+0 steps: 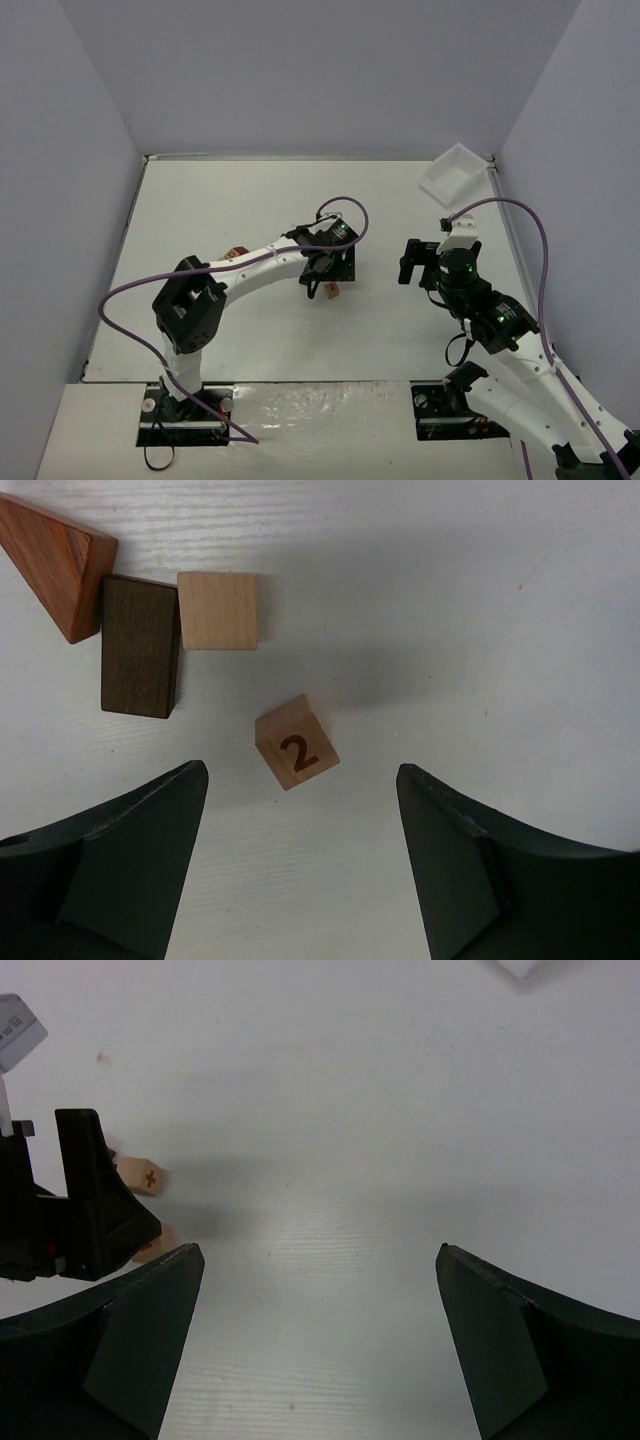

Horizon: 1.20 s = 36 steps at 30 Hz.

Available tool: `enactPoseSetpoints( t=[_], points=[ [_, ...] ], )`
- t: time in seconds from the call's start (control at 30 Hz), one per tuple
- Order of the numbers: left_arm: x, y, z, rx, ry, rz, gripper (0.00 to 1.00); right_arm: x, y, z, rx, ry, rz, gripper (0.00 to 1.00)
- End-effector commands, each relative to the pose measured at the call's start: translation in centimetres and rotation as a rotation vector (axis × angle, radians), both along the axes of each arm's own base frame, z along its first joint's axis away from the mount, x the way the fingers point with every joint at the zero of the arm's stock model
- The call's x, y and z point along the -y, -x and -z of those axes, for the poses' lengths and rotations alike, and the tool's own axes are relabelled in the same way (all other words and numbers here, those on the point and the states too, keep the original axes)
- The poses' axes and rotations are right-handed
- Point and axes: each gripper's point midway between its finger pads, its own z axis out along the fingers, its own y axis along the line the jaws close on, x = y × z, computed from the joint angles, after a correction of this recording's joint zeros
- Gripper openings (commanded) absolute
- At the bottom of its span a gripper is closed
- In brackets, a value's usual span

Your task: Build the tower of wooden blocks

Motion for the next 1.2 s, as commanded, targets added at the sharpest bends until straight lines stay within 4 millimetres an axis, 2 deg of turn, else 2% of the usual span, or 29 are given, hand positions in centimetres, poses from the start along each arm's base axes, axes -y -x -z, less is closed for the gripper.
enactPoseSetpoints(
  t=[0.0, 0.17, 0.4, 0.63, 0.87, 1.0, 1.17],
  points=[
    [2.0, -1.6, -2.6, 0.055, 0.111, -0.117, 0.73, 2.0, -0.2, -2.9, 0.089, -0.021, 0.105, 1.0],
    [2.8, -1.1, -0.8, 0.02, 0.097, -0.124, 0.72, 1.8, 0.1, -2.6, 0.082, -0.027, 0.094, 1.0],
    [2.8, -0.9, 0.4, -0.004, 0.075, -0.144, 0.6, 1.7, 0.0, -2.4, 0.075, -0.025, 0.088, 1.0],
    [2.2, -0.4, 1.1, -0.022, 0.052, -0.154, 0.51, 1.5, 0.0, -2.3, 0.07, -0.026, 0.081, 1.0],
    [1.8, 0.0, 1.6, -0.039, 0.04, -0.149, 0.35, 1.4, 0.0, -2.3, 0.065, -0.023, 0.074, 1.0],
    [1.8, 0.3, 2.1, -0.055, 0.03, -0.136, 0.32, 1.3, 0.0, -2.2, 0.065, -0.024, 0.071, 1.0],
    [0.8, 0.7, 1.6, -0.053, -0.015, -0.091, 0.31, 1.2, 0.0, -2.1, 0.059, -0.026, 0.063, 1.0]
  ],
)
